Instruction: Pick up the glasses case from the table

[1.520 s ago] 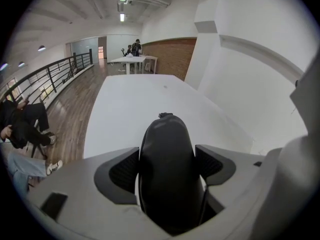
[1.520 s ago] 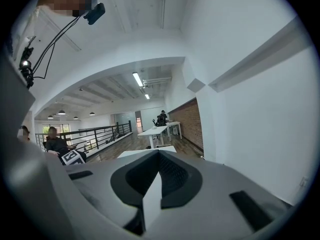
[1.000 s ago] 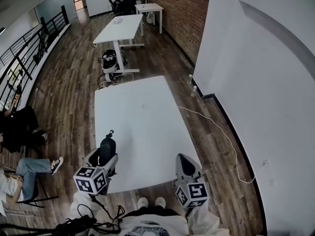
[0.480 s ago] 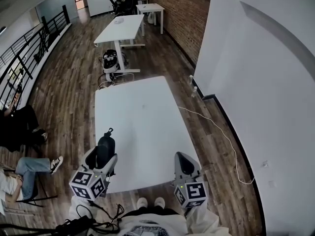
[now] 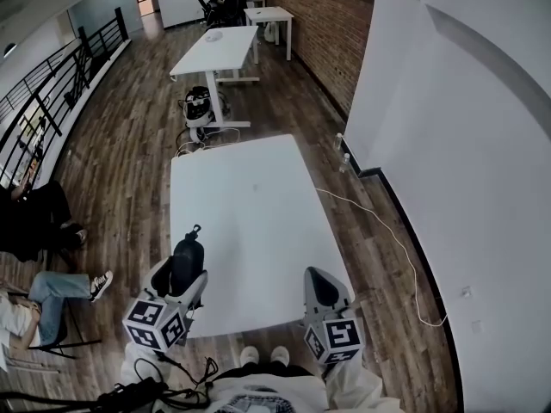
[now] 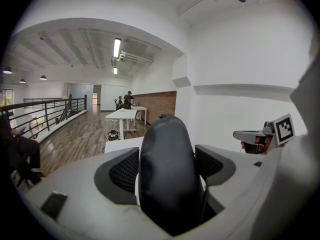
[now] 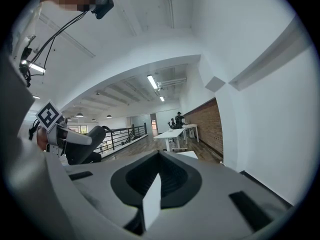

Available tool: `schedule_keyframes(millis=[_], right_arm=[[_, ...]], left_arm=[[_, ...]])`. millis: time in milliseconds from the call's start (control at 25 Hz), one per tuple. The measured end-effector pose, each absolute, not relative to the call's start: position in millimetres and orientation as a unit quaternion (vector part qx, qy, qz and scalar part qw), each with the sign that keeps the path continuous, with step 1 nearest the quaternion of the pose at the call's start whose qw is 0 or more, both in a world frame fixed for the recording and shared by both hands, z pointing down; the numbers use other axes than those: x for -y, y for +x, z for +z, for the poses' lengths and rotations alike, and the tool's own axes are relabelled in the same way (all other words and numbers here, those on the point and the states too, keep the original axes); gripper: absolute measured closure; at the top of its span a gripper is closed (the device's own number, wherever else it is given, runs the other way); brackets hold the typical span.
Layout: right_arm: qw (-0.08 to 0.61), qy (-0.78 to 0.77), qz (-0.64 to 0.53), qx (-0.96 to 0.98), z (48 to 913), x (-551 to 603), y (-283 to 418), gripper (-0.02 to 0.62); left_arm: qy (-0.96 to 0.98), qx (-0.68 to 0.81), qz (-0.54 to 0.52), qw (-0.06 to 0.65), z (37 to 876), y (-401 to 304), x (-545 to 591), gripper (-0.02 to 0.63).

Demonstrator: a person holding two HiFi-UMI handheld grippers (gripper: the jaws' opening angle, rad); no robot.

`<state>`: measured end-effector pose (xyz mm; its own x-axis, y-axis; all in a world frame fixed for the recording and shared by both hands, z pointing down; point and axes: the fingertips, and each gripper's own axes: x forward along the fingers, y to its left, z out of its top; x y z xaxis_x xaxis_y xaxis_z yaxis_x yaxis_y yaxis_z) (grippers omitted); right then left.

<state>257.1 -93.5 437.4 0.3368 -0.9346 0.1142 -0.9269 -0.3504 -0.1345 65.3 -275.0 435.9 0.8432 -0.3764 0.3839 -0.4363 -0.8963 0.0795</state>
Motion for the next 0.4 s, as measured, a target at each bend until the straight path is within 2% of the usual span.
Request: schedule_keyframes(millis=[400], right_arm=[[0.017, -0.805, -0.085, -0.586, 432, 107, 247, 0.603]], left_arm=[[0.956, 0.213, 0.185, 0.078, 430, 62, 277, 0.236]])
